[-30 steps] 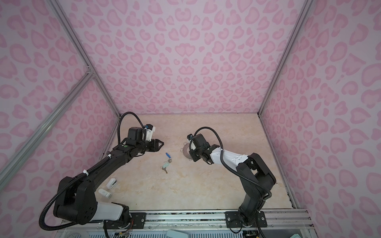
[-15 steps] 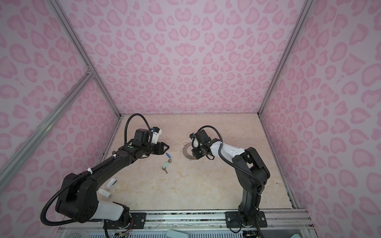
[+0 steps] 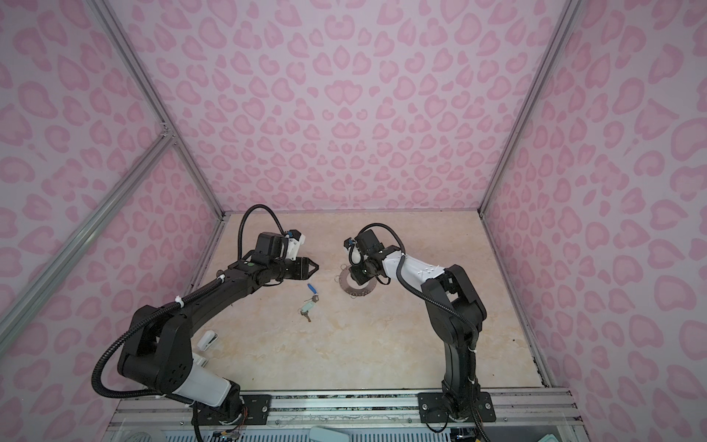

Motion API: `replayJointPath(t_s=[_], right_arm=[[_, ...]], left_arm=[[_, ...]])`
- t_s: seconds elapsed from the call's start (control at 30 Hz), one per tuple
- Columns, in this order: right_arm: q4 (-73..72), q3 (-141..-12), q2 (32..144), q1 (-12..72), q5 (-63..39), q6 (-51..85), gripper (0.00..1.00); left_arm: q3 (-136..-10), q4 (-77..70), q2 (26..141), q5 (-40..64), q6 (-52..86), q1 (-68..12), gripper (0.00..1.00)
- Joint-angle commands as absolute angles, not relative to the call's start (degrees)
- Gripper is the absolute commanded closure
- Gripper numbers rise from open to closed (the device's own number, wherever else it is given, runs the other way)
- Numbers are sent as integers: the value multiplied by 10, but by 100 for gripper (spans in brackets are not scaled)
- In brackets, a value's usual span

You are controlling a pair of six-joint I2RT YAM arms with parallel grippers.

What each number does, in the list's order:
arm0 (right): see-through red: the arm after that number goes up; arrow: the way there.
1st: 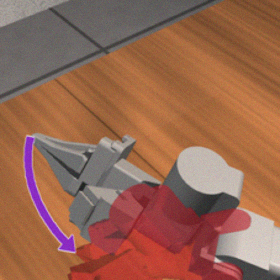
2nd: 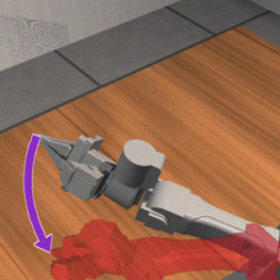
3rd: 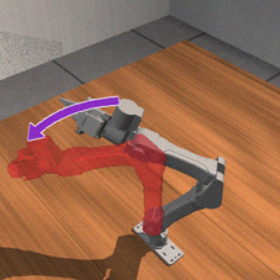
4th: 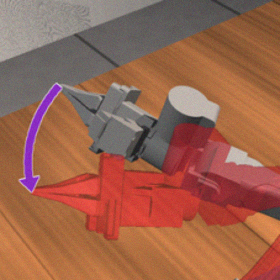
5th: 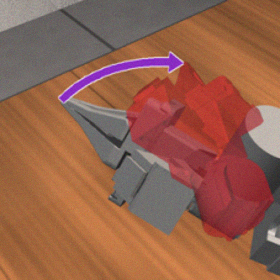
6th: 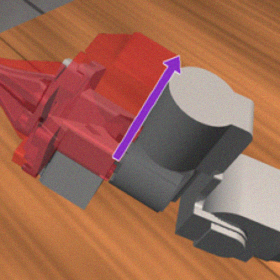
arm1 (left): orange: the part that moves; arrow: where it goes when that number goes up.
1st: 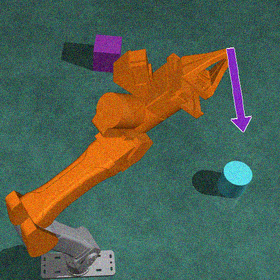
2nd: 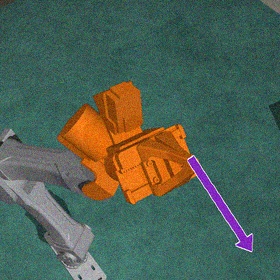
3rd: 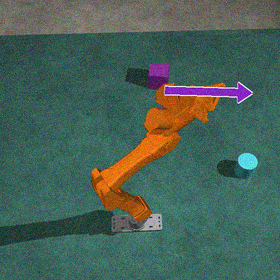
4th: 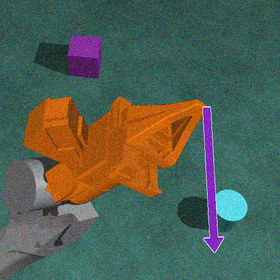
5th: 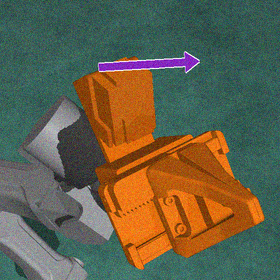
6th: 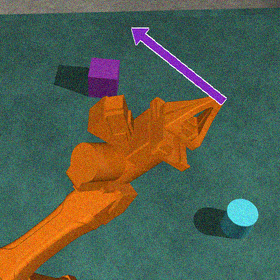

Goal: Attach keys to a key ring
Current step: Pick up the keyring from the center of the table.

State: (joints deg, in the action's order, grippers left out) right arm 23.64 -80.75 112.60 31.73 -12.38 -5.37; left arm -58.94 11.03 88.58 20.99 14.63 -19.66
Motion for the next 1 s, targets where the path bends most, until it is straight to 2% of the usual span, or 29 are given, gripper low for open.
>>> replayJointPath(t_s=[0.0, 0.07, 0.43, 0.57, 0.67, 0.97], right_arm=[[288, -874, 1164, 308, -116, -81, 56], [326, -928, 1200, 300, -125, -88, 60], [419, -1096, 1309, 291, -170, -158, 61], [455, -1140, 1345, 291, -184, -179, 69], [476, -1171, 1367, 292, -169, -182, 73], [479, -1188, 1386, 304, -171, -203, 74]], left_arm=[[-594, 100, 884, 207, 129, -196, 51], [-591, 101, 879, 204, 124, -197, 52], [-582, 115, 864, 182, 91, -194, 57], [-585, 115, 869, 190, 90, -193, 59], [-587, 117, 872, 191, 85, -192, 61], [-589, 120, 874, 191, 73, -192, 62]])
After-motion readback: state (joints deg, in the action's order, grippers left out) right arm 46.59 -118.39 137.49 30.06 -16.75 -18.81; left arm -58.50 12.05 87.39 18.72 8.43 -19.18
